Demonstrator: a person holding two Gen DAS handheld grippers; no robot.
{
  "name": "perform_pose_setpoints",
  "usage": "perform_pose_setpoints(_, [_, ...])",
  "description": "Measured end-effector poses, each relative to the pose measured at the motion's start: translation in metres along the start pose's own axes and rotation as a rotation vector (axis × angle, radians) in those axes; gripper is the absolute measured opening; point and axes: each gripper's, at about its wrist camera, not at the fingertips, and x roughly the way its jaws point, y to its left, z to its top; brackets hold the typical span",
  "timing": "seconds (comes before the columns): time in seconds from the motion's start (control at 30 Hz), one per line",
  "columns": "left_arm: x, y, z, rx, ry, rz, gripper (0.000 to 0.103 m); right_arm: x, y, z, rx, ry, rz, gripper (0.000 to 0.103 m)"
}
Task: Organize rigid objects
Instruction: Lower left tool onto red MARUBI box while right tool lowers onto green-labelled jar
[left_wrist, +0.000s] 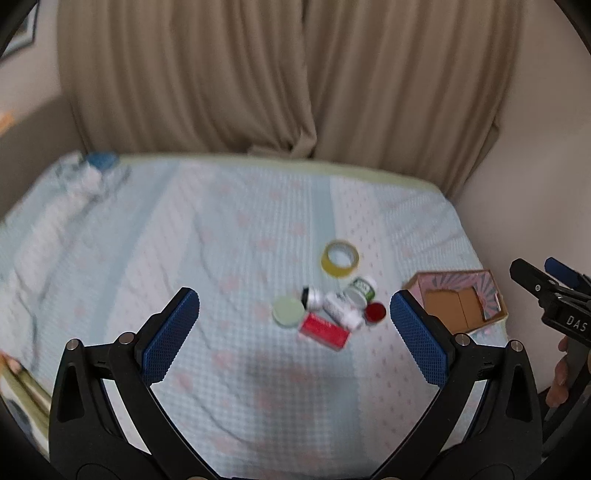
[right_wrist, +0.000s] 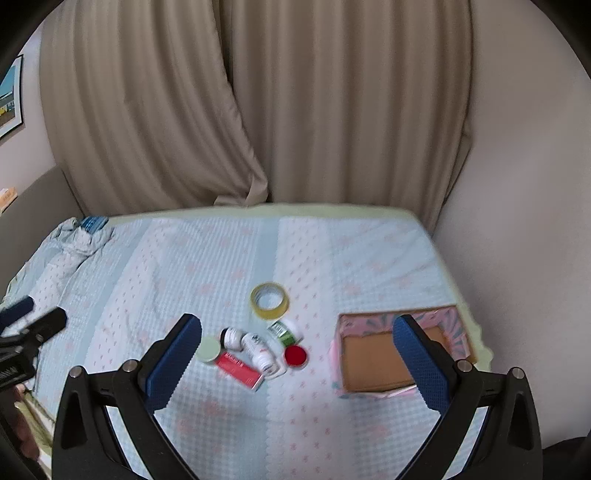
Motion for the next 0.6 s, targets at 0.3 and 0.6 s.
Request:
perform_pose_setpoints(0.3, [0.128, 0.016, -0.036, -0.249, 0.241, -0.036, 0.102, 0.097, -0.006, -0.002, -0.094, 0.154, 0.037, 0.103])
perform_pose_setpoints(0.6, [0.251, -0.003, -0.071, -0.457, 0.478, 0.044, 0.102, 0.212, -0.008, -0.004, -0.302, 0.323, 0.079, 0.103])
